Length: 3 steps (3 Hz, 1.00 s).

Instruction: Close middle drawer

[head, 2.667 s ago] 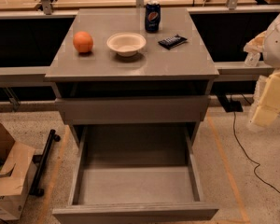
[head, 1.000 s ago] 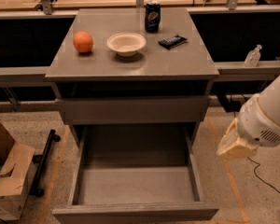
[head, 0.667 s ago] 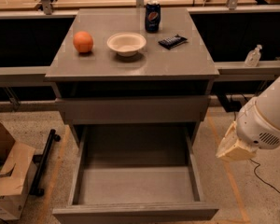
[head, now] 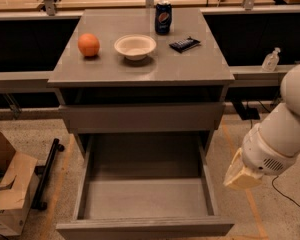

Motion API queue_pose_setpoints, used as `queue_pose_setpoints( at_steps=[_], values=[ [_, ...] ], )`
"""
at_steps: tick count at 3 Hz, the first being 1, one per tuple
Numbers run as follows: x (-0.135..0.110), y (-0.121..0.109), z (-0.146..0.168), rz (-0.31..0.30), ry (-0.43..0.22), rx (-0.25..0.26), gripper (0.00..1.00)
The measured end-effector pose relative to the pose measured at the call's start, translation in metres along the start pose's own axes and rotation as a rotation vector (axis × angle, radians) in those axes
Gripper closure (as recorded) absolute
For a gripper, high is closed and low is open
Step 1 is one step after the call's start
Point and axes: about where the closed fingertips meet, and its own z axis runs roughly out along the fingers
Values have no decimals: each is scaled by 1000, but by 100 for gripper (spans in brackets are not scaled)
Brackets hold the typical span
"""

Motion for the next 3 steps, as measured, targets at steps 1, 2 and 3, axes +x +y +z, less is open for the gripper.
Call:
queue_pose_setpoints(
  at_steps=[1,2,3],
  values=[
    [14,17,80,6,-1,-133,100],
    [31,31,157,18,9,-233,100],
    [31,31,156,18,9,-233,100]
  ],
)
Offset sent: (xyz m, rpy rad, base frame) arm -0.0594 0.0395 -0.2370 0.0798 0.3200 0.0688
